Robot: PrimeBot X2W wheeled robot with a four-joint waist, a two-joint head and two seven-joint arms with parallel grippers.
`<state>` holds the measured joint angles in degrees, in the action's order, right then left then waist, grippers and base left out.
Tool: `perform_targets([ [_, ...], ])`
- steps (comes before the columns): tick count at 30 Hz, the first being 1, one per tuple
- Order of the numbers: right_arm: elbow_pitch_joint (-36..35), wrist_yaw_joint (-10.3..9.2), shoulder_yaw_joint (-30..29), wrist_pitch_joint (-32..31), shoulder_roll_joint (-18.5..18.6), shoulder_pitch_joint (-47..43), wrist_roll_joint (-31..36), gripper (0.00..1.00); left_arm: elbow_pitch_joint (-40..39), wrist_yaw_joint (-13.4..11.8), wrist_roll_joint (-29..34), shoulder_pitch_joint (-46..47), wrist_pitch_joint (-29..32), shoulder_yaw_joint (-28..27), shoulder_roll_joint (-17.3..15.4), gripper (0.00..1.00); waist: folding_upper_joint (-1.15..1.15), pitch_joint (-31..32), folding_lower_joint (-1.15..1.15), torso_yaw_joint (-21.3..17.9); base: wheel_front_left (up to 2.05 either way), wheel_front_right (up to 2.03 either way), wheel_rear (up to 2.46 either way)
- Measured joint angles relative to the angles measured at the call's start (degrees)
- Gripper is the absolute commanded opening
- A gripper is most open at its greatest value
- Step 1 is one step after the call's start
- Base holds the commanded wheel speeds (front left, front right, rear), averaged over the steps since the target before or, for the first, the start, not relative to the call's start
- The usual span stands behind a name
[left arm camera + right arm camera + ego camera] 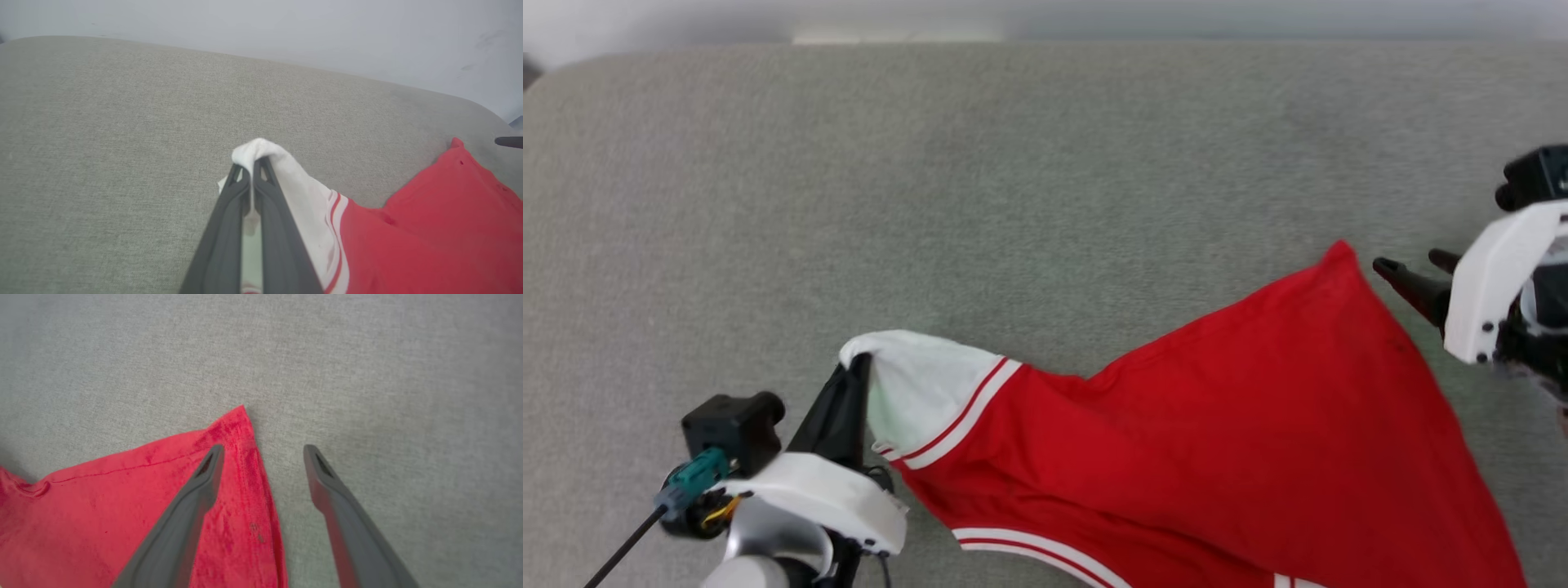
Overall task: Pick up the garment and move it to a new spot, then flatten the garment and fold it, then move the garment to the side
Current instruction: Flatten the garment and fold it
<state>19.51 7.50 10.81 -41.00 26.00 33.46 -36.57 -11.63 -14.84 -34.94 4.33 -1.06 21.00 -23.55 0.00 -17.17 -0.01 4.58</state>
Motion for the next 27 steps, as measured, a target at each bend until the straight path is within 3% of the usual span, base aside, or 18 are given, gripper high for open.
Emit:
perform_targets([
  [10,10.44,-0.02,7.48,-5.05,0.13,7.88,-3.86,1.00,2.82,1.68,0.05,3.33,-1.68,1.20,1.82,0.00,0.00,-4.82,0.01,4.48,0.00,0.00,0.00],
  [11,10.94,-0.10,8.05,-5.54,0.30,8.33,-4.33,0.95,3.19,1.72,0.02,3.34,-1.75,1.23,1.89,0.00,0.00,-4.91,0.00,4.63,0.00,0.00,0.00],
  [12,11.50,-0.10,8.42,-6.09,0.37,8.82,-4.88,0.42,3.56,1.75,-0.08,3.44,-1.93,1.23,1.96,0.00,0.00,-4.85,0.00,4.67,0.00,0.00,0.00],
  [13,12.14,-0.10,8.62,-6.28,0.37,9.03,-5.79,0.00,3.96,1.87,-0.10,3.59,-1.99,1.27,2.03,0.00,0.00,-4.65,0.00,4.67,0.00,0.00,0.00],
  [17,12.89,-0.08,10.94,-5.32,0.37,9.15,-6.82,0.00,4.79,2.24,-0.16,3.96,-2.14,1.22,1.76,0.00,0.00,-3.49,0.00,4.49,0.00,0.00,0.00],
  [27,13.73,0.00,11.44,8.13,0.01,13.32,-2.68,0.00,6.66,4.80,-0.10,13.01,-0.20,-2.76,-4.09,0.00,0.00,2.28,0.01,1.83,0.00,0.00,0.00],
])
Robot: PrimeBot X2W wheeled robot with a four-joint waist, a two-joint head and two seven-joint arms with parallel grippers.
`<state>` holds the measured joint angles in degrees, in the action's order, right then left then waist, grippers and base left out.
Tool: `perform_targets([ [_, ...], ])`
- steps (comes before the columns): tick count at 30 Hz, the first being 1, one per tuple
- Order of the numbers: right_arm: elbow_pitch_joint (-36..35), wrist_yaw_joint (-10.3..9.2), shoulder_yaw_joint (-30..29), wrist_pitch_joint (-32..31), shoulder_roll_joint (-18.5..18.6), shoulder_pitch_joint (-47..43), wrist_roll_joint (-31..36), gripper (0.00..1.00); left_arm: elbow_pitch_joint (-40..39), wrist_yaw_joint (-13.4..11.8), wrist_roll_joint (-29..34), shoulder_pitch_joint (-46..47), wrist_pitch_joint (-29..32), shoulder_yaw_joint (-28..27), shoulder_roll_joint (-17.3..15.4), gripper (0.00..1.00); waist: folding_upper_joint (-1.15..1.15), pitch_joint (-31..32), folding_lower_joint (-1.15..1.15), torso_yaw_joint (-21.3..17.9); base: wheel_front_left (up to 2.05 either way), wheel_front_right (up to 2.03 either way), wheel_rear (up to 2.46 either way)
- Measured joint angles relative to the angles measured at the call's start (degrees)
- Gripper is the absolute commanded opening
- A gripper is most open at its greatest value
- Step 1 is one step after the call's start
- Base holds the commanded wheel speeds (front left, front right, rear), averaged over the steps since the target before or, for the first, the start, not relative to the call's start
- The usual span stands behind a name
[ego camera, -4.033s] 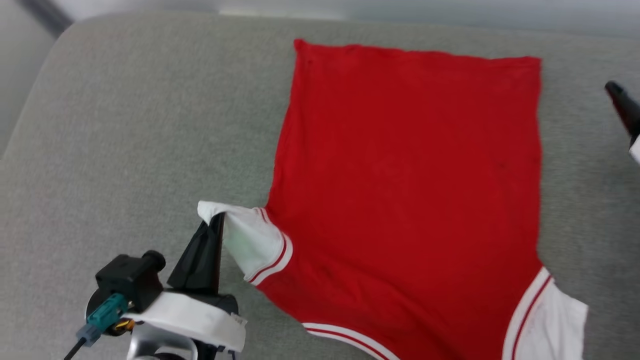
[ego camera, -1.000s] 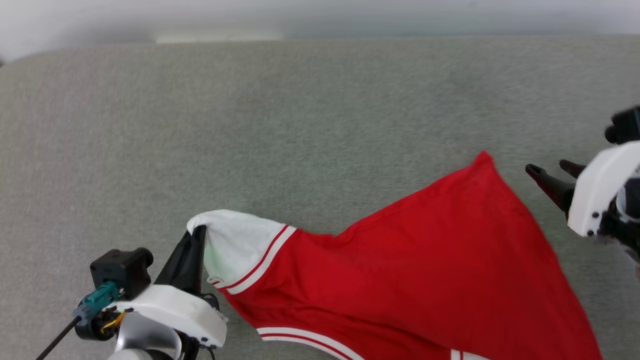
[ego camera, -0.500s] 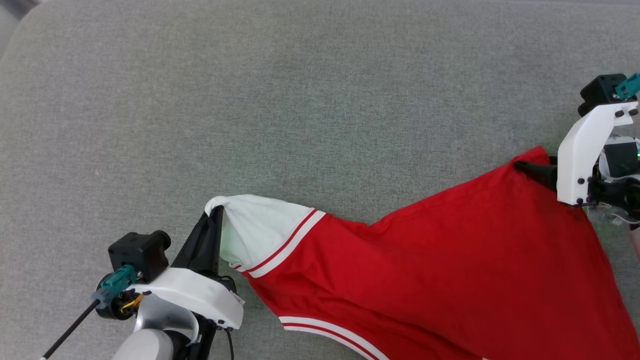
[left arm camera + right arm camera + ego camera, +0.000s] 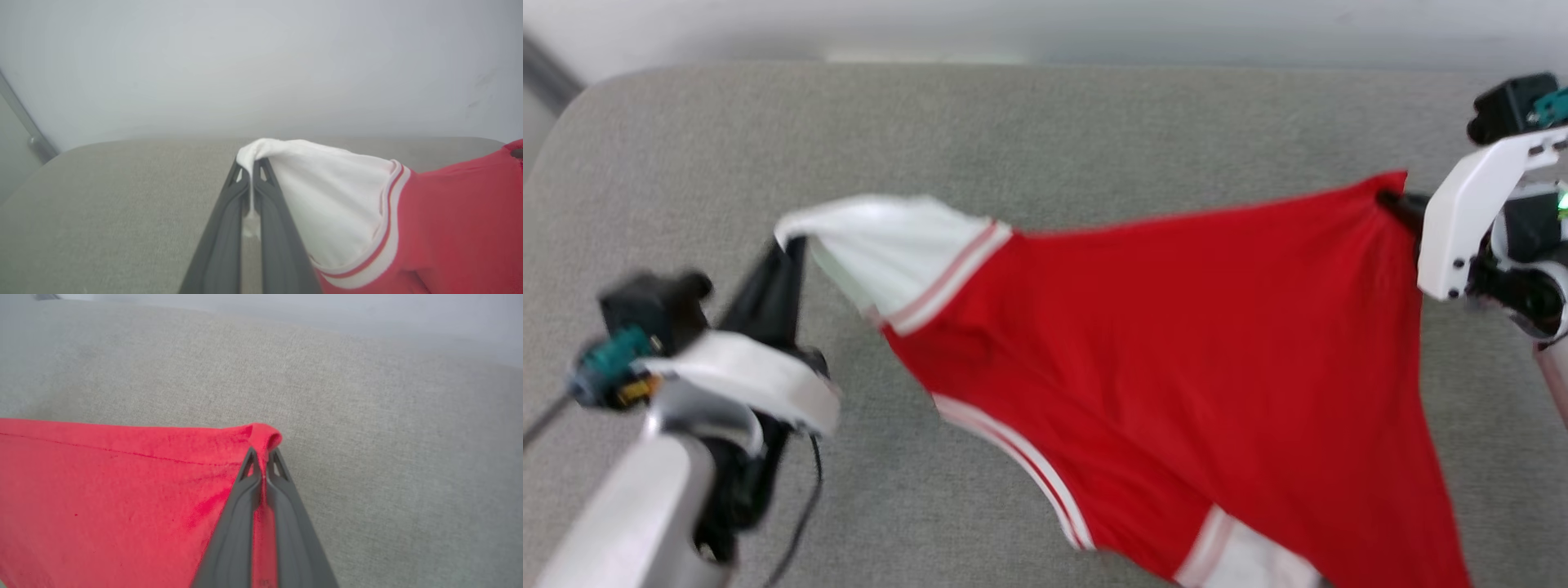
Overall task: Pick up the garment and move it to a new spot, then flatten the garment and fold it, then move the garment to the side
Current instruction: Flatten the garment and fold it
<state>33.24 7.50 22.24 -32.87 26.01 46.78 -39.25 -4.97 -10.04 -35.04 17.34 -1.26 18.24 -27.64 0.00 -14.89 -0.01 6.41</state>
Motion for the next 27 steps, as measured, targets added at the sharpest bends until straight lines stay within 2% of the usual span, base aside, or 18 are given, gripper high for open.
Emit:
perform_targets([
  [6,2.60,0.01,-2.42,7.31,-1.29,6.80,4.65,0.00,7.20,3.59,-0.99,14.81,1.83,-1.52,-0.87,0.00,0.00,2.52,0.00,-2.98,0.00,0.00,0.00],
  [10,5.10,0.00,-4.63,11.91,-2.21,13.06,7.66,0.00,13.34,5.77,0.77,26.32,1.88,-0.56,-0.45,0.00,0.00,2.02,0.00,-4.34,0.00,0.00,0.00],
  [18,7.72,0.01,-9.40,19.17,-3.82,30.02,13.46,0.00,25.19,8.73,3.93,51.07,-1.31,-0.62,1.42,0.00,0.00,-3.62,0.00,-4.73,0.00,0.00,0.00],
  [27,9.48,0.01,-10.81,23.27,-5.33,46.68,17.20,0.00,33.48,10.44,6.60,72.42,-4.45,-2.10,0.20,0.00,0.00,-12.17,0.00,-5.31,0.00,0.00,0.00],
])
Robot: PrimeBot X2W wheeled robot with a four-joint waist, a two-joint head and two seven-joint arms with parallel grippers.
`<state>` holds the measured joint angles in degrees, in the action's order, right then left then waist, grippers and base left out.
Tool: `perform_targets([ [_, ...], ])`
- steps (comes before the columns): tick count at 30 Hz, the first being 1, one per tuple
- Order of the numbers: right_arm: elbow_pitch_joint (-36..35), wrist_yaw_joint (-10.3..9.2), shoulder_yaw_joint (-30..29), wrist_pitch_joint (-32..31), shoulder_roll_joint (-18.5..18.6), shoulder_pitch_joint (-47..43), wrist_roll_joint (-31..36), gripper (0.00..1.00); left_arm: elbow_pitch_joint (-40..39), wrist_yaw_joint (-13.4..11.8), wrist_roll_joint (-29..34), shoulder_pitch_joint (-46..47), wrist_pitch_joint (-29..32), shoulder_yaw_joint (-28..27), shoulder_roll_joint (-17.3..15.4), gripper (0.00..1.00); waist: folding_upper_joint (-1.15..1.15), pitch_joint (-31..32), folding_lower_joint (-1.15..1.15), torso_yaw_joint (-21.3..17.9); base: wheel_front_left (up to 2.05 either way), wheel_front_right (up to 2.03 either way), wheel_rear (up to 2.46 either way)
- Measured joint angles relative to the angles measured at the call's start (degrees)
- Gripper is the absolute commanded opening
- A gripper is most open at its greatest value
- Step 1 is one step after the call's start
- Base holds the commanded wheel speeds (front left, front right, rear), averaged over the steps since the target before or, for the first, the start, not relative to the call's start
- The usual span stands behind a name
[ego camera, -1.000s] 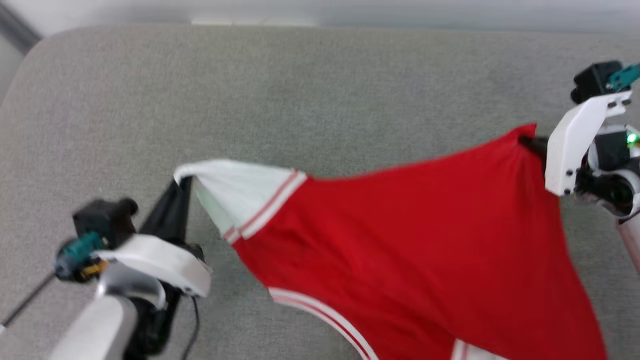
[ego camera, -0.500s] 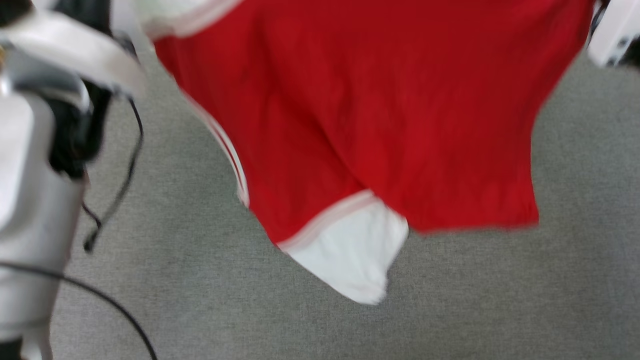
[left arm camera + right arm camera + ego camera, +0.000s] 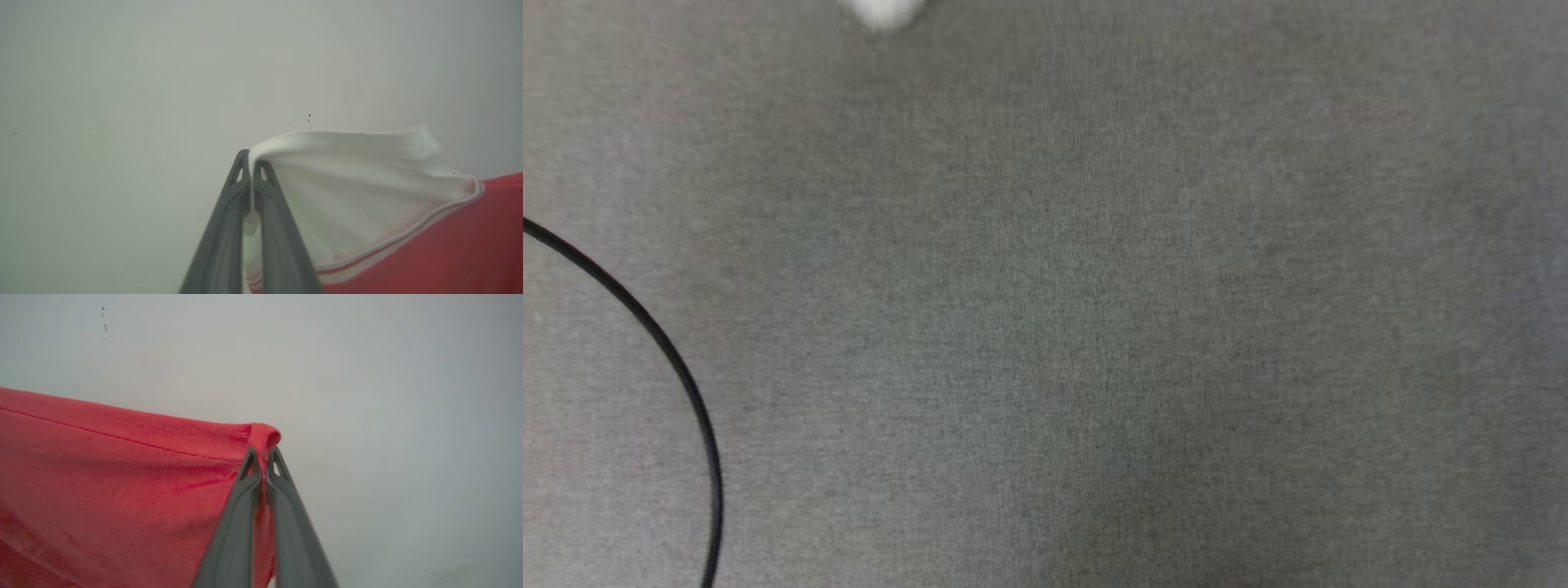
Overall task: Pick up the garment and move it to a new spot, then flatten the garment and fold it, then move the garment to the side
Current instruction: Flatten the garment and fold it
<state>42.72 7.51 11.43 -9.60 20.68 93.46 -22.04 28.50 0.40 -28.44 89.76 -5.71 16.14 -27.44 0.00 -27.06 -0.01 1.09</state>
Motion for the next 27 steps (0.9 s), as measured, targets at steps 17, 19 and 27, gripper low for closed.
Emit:
perform_targets([
  [17,11.05,0.00,5.84,5.03,-1.75,3.76,-2.64,0.00,14.27,4.16,-3.25,0.88,-4.75,0.44,2.76,0.00,0.00,-10.94,0.00,1.60,0.00,0.00,0.00],
  [19,12.34,0.00,7.51,5.70,-1.96,0.61,-3.78,0.00,16.04,4.78,-4.08,-1.87,-5.64,0.65,3.23,0.00,0.00,-9.98,0.00,1.64,0.00,0.00,0.00],
  [27,14.32,0.00,13.08,9.20,-1.70,-15.69,-10.69,0.00,20.05,6.38,-7.45,-18.97,-8.14,1.64,5.15,0.00,0.00,-2.74,0.00,2.00,0.00,0.00,0.00],
])
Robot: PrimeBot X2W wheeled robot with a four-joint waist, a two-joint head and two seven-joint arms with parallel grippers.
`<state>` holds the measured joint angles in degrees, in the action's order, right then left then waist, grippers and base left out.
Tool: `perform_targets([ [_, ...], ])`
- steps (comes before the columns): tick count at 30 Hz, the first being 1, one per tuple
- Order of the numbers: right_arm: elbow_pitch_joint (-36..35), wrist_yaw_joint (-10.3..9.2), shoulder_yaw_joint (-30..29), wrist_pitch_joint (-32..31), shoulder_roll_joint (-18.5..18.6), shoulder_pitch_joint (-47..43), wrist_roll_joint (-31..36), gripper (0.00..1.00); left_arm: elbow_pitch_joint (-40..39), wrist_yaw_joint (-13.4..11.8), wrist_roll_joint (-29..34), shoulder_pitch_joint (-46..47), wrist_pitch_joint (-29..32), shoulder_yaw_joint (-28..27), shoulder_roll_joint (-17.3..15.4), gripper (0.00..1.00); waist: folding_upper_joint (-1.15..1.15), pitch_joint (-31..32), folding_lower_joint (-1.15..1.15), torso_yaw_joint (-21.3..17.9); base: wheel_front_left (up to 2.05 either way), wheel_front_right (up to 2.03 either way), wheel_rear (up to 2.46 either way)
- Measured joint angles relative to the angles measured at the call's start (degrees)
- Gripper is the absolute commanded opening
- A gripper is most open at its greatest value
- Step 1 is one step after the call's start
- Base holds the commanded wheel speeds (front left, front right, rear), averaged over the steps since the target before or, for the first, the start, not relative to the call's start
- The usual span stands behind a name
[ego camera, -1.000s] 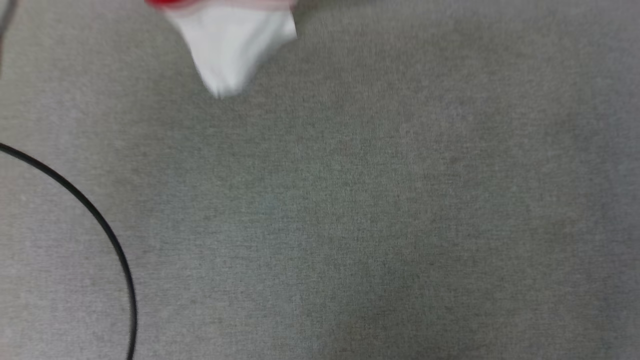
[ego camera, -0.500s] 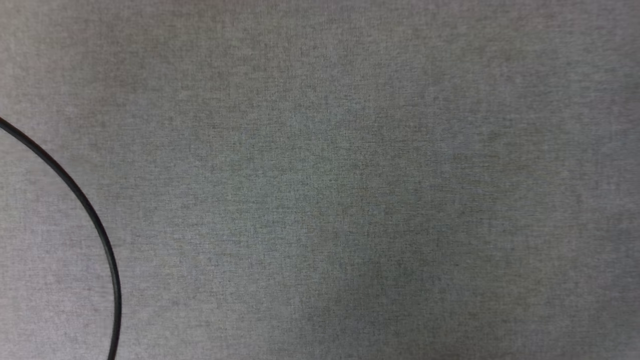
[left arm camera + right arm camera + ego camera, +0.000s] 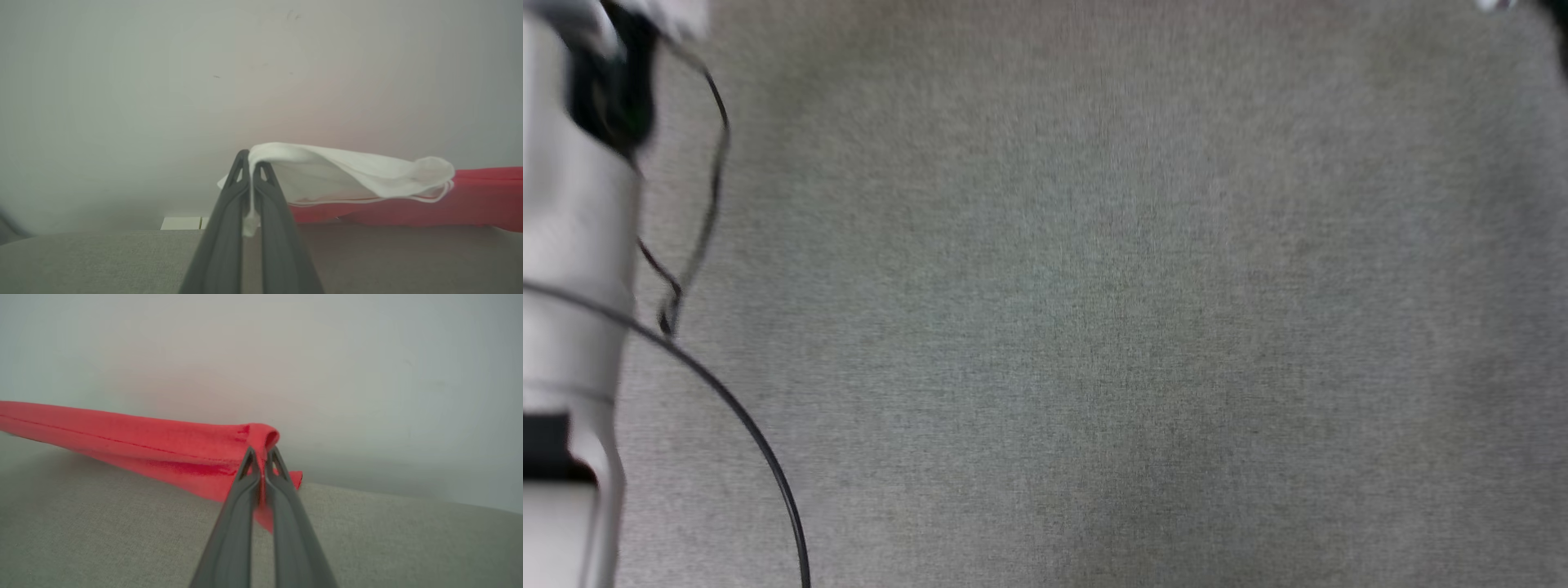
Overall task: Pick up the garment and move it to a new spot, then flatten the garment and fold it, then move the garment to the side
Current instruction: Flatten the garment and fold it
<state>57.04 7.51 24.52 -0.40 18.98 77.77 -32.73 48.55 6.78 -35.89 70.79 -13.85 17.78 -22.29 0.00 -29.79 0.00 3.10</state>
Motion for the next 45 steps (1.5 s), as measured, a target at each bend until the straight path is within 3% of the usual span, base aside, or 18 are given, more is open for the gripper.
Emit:
perform_targets([
  [8,-2.35,0.02,5.33,2.31,0.42,-19.02,-6.31,0.00,-3.98,0.22,-1.92,-22.67,-0.96,-0.12,-0.49,0.00,0.00,10.87,0.01,0.42,0.00,0.00,0.00],
  [13,-5.37,0.02,7.68,2.81,0.93,-29.91,-9.26,0.00,-11.00,-2.38,-3.50,-38.11,-0.88,-1.26,-1.44,0.00,0.00,17.60,0.01,0.39,0.00,0.00,0.00],
  [17,-9.14,0.03,9.01,4.00,2.00,-37.26,-9.83,0.00,-20.01,-6.65,-4.78,-50.14,0.97,-2.21,-3.52,0.00,0.00,22.05,0.02,0.26,0.00,0.00,0.00],
  [22,-14.88,0.04,8.62,4.82,4.64,-46.37,-9.50,0.00,-35.38,-13.76,-6.31,-65.47,5.76,-4.04,-6.46,0.00,0.00,25.65,0.03,0.07,0.00,0.00,0.00],
  [29,-24.91,0.04,1.45,3.66,6.77,-61.06,-8.01,0.00,-55.05,-23.09,-7.55,-81.89,12.47,-5.37,-8.94,0.00,0.00,27.94,0.03,0.73,0.00,0.00,0.00],
  [33,-31.93,0.05,-4.78,0.41,6.86,-69.34,-5.67,0.00,-62.61,-26.58,-7.57,-87.23,15.41,-5.81,-10.49,0.00,0.00,27.82,0.02,1.08,0.00,0.00,0.00],
  [37,-40.20,0.04,-12.17,-4.16,5.34,-75.37,-1.83,0.00,-68.15,-28.26,-7.06,-88.52,16.93,-5.97,-11.47,0.00,0.00,26.65,0.02,1.33,0.00,0.00,0.00],
  [40,-45.80,0.02,-16.36,-8.57,2.89,-76.61,1.41,0.00,-69.01,-28.00,-7.05,-85.97,17.59,-5.42,-11.34,0.00,0.00,25.15,0.02,1.31,0.00,0.00,0.00],
  [45,-51.57,0.00,-18.71,-15.40,-0.42,-74.74,5.97,0.00,-65.60,-25.40,-7.75,-77.49,18.53,-3.57,-9.65,0.00,0.00,21.76,0.00,0.97,0.00,0.00,0.00],
])
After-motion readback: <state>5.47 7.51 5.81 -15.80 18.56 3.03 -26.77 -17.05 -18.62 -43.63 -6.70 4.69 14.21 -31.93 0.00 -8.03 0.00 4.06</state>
